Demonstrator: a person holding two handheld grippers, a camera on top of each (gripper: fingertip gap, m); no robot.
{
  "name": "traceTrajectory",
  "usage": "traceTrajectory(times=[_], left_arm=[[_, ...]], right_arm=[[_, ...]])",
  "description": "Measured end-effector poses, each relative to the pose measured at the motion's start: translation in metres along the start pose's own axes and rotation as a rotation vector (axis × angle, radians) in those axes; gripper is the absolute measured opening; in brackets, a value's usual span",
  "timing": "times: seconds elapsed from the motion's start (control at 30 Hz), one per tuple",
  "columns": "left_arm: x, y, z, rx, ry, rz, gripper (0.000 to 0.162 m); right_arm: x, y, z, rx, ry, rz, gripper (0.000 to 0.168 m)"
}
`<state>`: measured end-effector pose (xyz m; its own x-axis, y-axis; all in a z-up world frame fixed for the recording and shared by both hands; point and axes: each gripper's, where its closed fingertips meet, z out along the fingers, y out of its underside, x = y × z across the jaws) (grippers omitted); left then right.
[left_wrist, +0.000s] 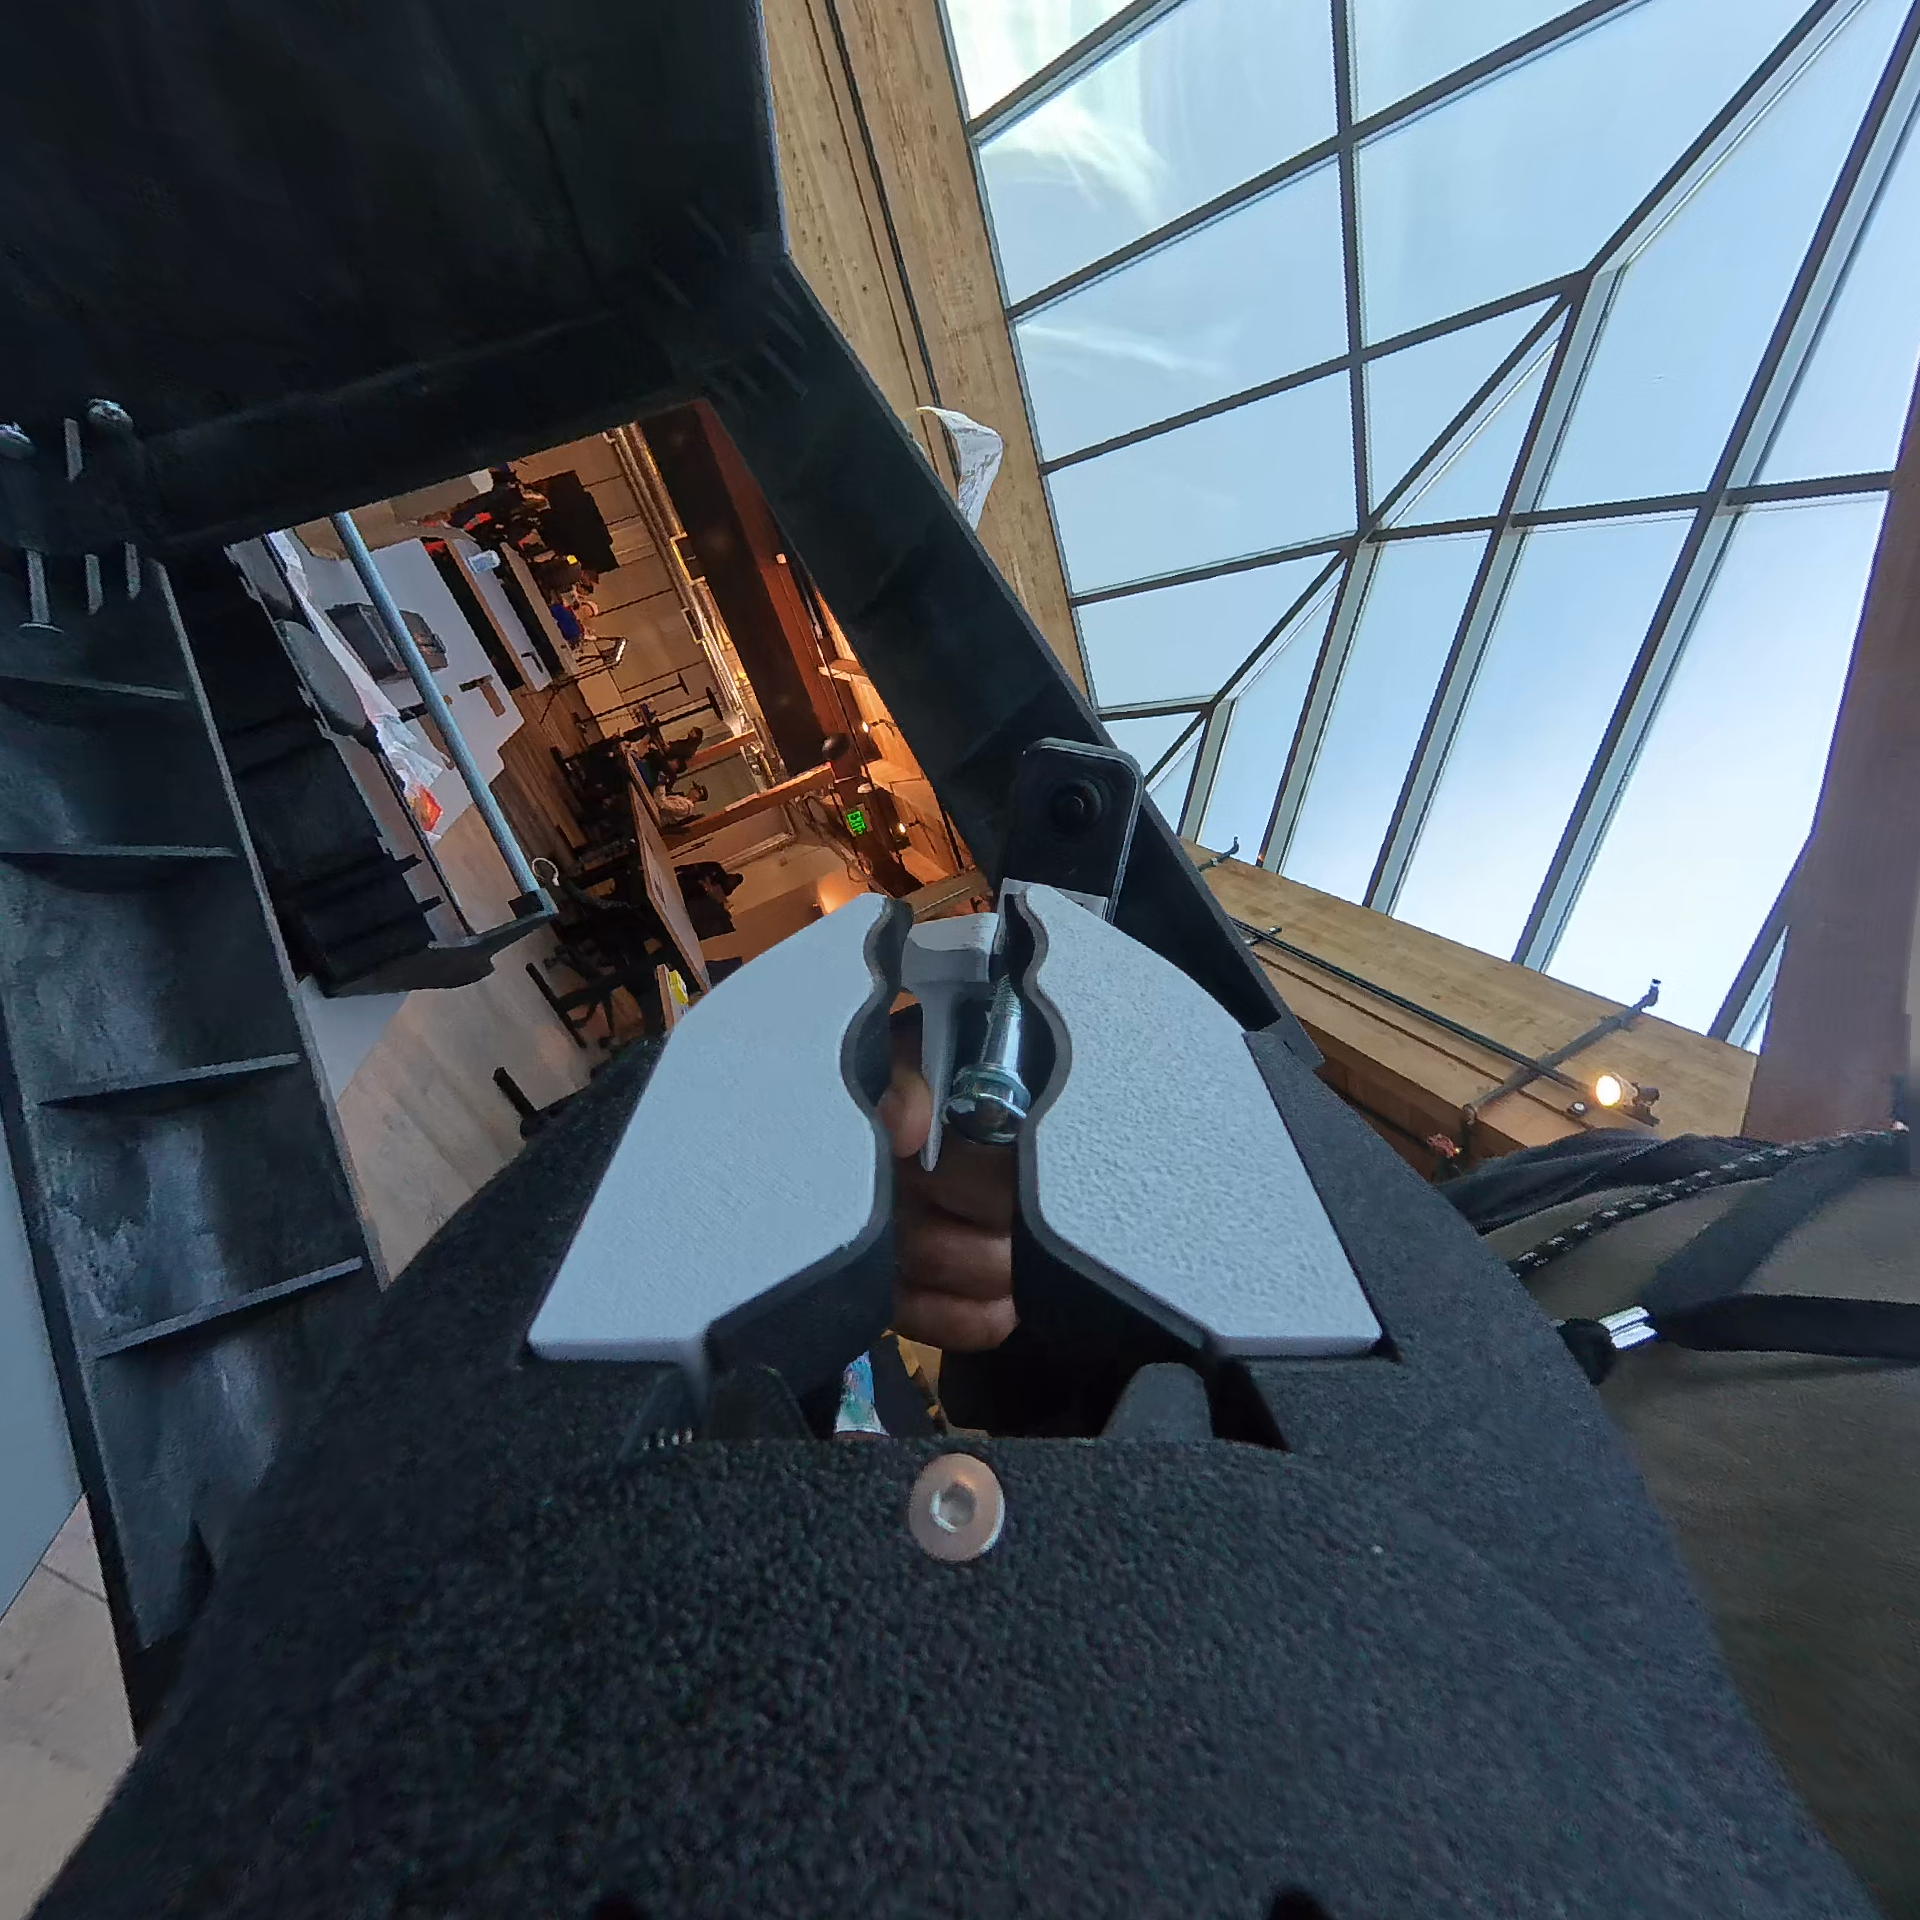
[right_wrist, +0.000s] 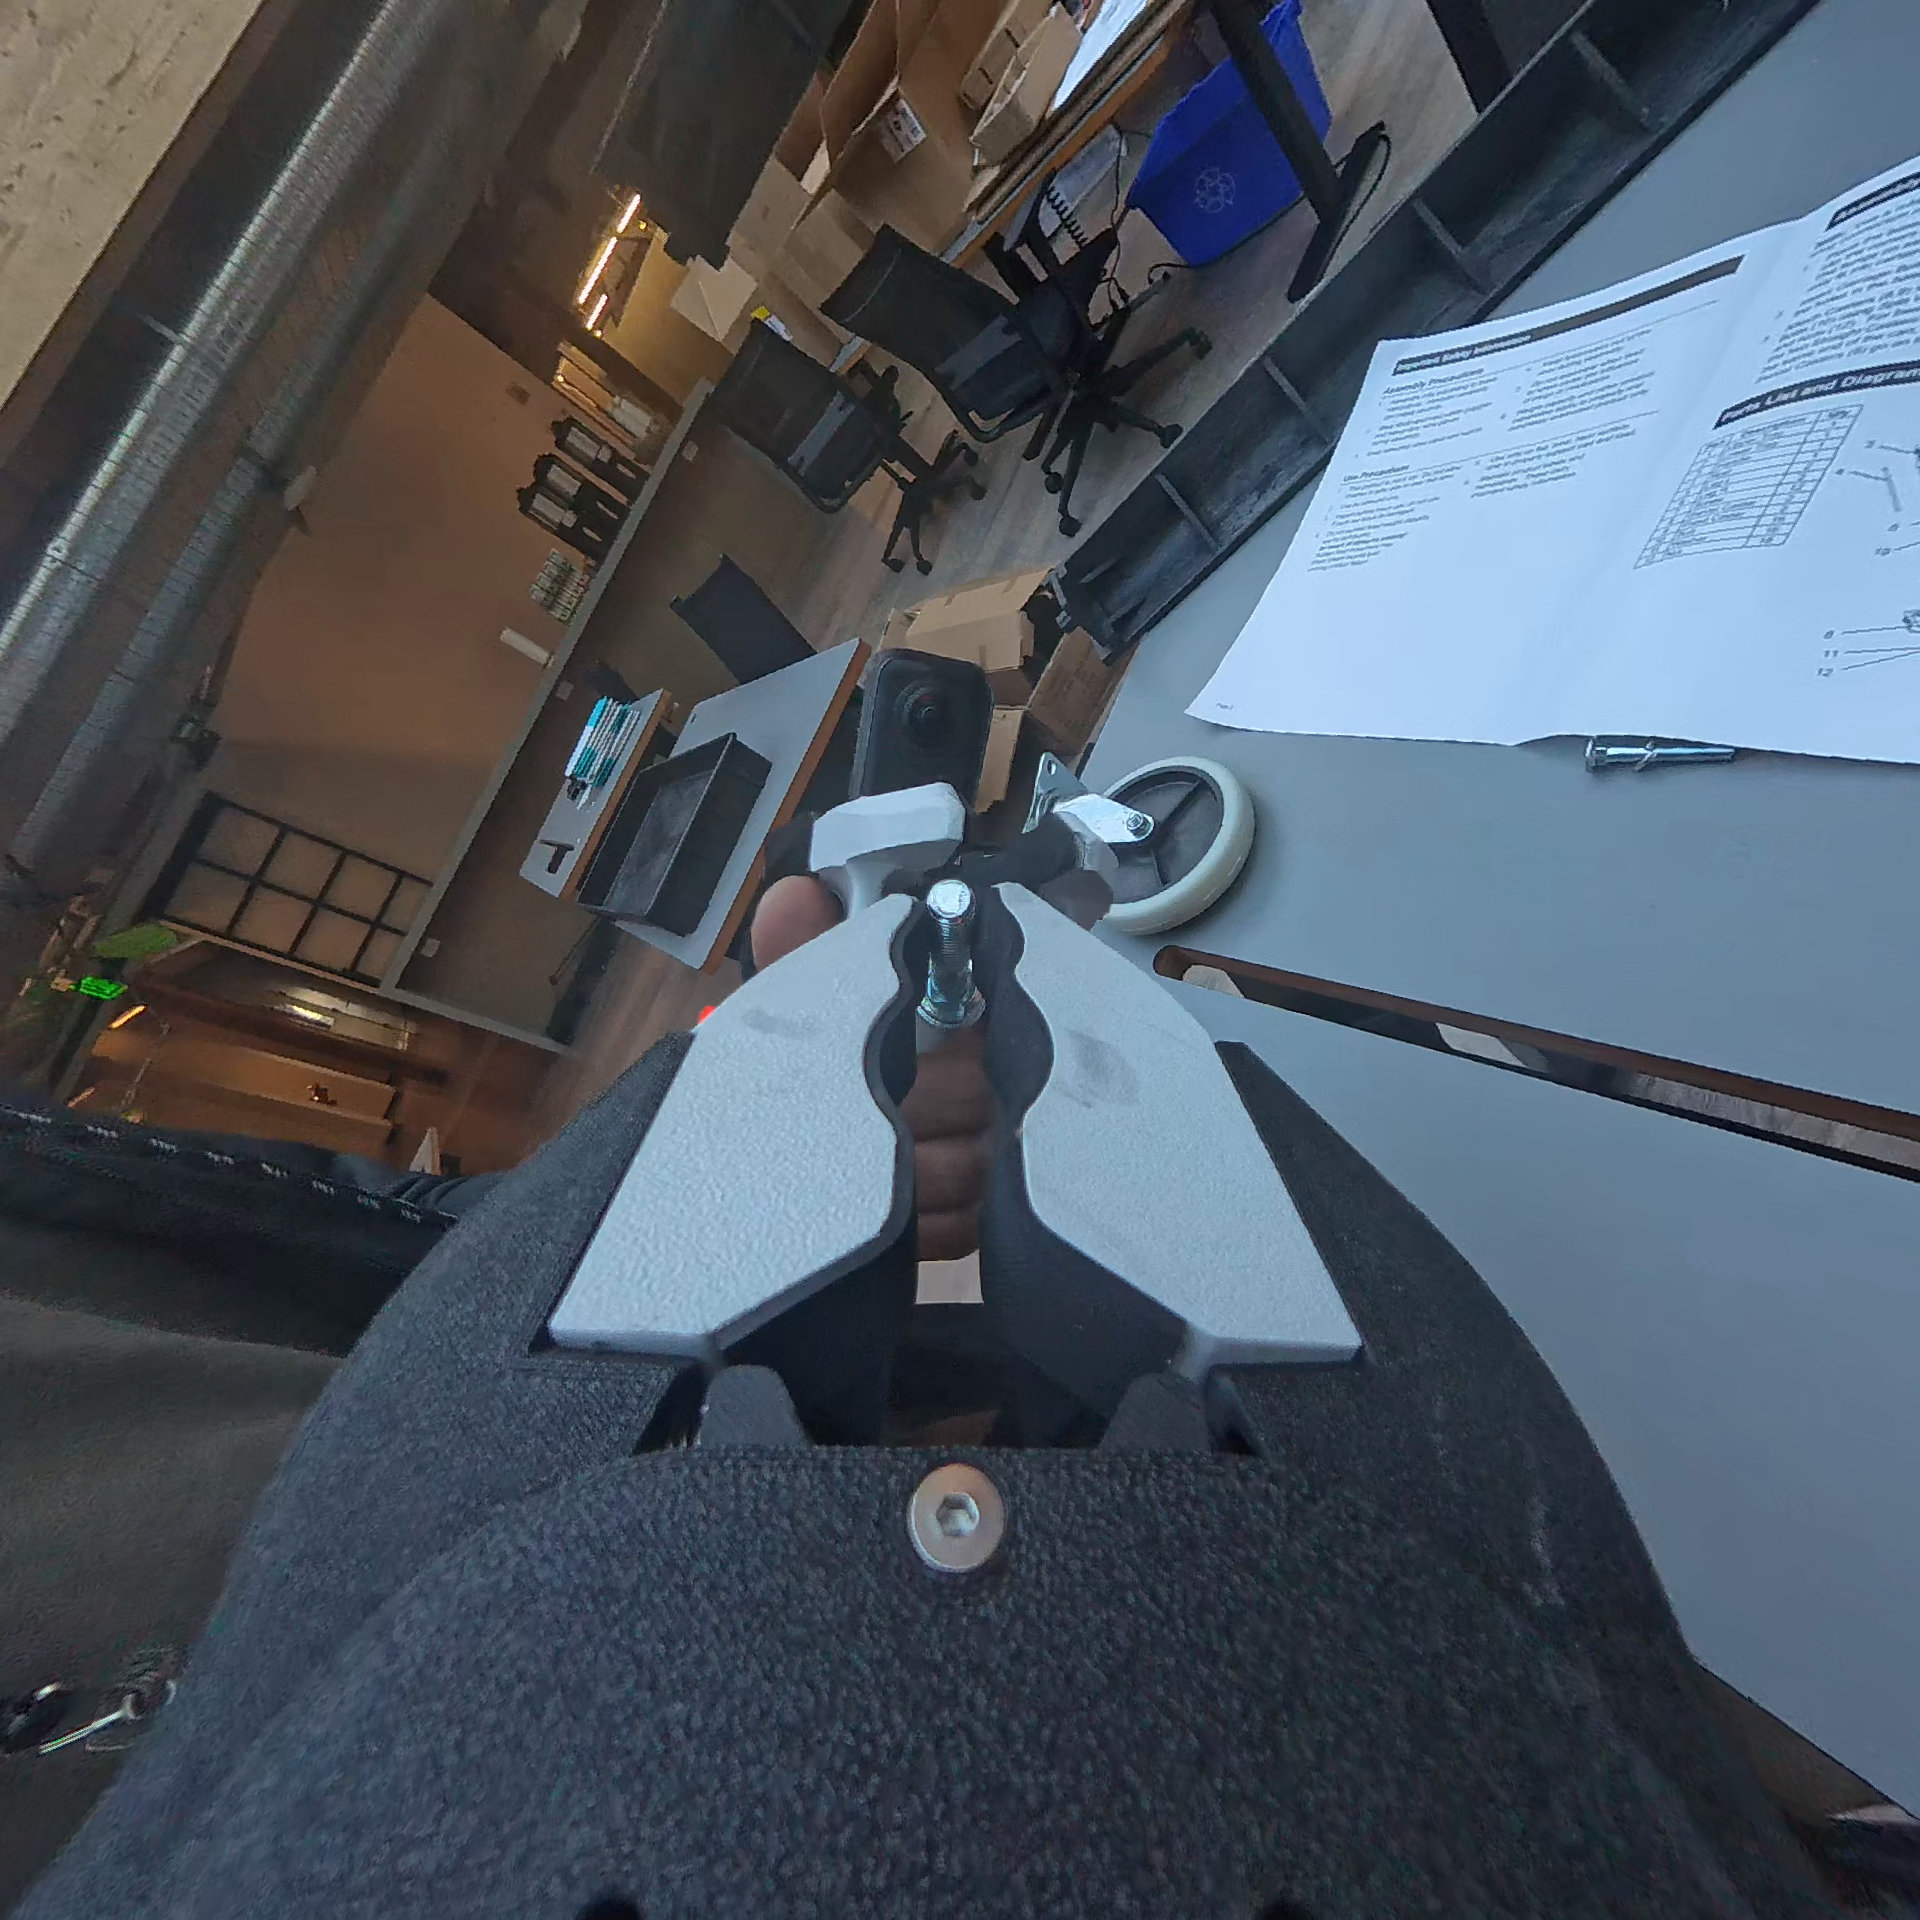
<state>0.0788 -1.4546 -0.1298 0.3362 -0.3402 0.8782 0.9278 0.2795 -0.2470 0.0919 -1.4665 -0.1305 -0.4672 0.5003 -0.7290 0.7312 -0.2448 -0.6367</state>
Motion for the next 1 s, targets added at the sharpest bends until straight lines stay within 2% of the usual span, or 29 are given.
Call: traceTrajectory(times=[0.43, 0.73, 1.0], left_arm=[[0.002, -0.018, -0.003, 0.047, -0.015, 0.056, 0.021], [0.013, -0.034, 0.005, 0.062, 0.006, 0.075, 0.031], [0.013, -0.03, 0.012, 0.021, -0.023, 0.089, 0.032]], right_arm=[[0.011, -0.014, 0.002, 0.004, 0.018, -0.035, 0.011], [0.004, -0.031, 0.003, 0.033, -0.046, -0.144, 0.011], [0.005, -0.041, 0.0, 0.074, -0.063, -0.117, 0.01]])
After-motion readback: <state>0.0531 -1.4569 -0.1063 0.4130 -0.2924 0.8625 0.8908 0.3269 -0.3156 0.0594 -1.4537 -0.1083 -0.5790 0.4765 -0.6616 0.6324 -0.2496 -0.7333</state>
